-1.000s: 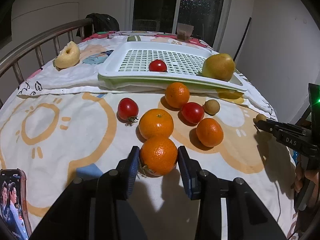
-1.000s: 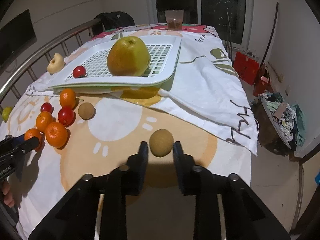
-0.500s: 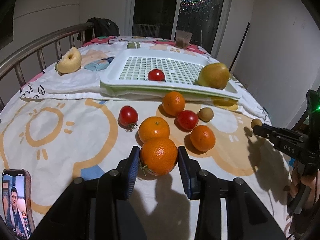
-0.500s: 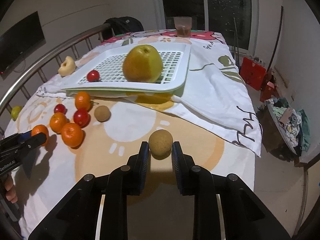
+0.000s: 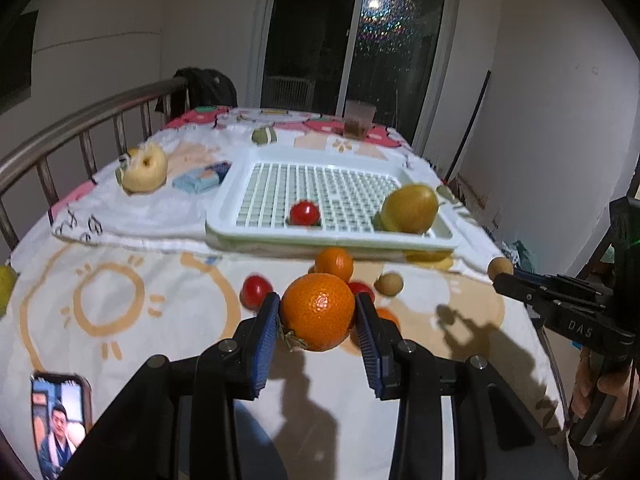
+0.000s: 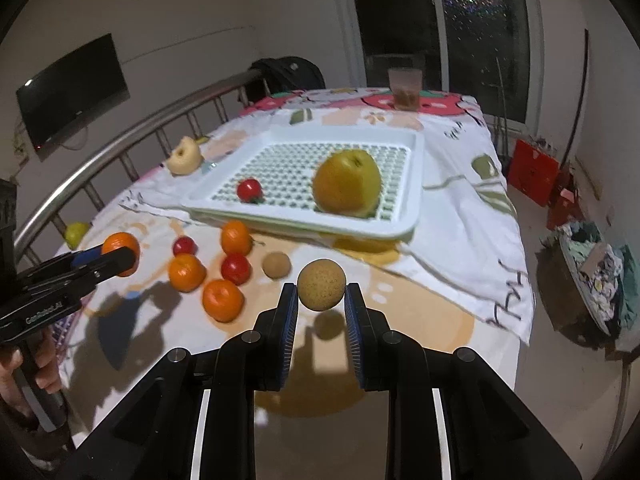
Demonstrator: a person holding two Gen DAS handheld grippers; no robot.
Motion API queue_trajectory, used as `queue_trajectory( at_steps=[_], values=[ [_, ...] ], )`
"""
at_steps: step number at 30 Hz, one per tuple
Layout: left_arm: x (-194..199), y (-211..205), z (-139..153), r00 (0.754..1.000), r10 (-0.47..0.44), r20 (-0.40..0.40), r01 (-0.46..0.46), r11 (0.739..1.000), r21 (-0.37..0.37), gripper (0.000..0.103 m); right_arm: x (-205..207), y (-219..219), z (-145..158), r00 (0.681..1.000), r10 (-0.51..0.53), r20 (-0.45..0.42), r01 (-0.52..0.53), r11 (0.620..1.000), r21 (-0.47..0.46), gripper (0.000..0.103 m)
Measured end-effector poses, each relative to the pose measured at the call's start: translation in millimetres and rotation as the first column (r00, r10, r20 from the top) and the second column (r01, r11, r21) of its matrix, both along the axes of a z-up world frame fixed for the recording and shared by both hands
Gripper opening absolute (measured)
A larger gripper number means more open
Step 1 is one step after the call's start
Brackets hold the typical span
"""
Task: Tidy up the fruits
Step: 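Carry the kiwi and mandarin into the white basket and open both grippers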
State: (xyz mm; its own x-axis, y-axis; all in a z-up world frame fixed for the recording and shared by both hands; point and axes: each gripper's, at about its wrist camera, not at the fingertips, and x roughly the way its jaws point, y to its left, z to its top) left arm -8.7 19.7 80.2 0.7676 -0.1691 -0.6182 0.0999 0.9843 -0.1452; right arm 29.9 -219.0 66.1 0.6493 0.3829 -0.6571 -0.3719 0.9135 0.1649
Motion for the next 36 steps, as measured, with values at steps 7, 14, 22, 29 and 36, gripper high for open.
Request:
queue_trajectory(
  at_steps=[7, 14, 22, 29, 36],
  values=[
    [11, 2, 33, 0.997, 0.010, 0.076, -0.010, 1.000, 0.002, 0.040, 6, 14, 30, 0.997, 0.036, 0.062, -0.037, 0.999, 0.017, 0.023],
    [37, 9, 54, 0.994, 0.027, 0.110, -0.026, 1.000, -0.011, 0.040, 22, 33, 55, 0.992, 0.063, 0.106, -0.066, 0.997, 0.028, 0.023],
    [86, 22, 45, 0.994, 0.086, 0.060, -0.083, 0.995, -0.054, 0.040, 53, 59, 56, 0.994, 0.070, 0.083, -0.073, 0.997, 0.035, 0.023],
    [119, 24, 20, 0.992, 0.129, -0.007, -0.129, 0.989, -0.074, 0.040, 81, 83, 38, 0.998, 0.057, 0.036, -0.058, 0.998, 0.012, 0.023],
    [143, 31, -7, 0.984, 0.163, -0.075, -0.170, 0.981, -0.096, 0.040, 104, 100, 10, 0.999, 0.043, -0.026, -0.044, 0.999, -0.016, 0.023]
  ],
)
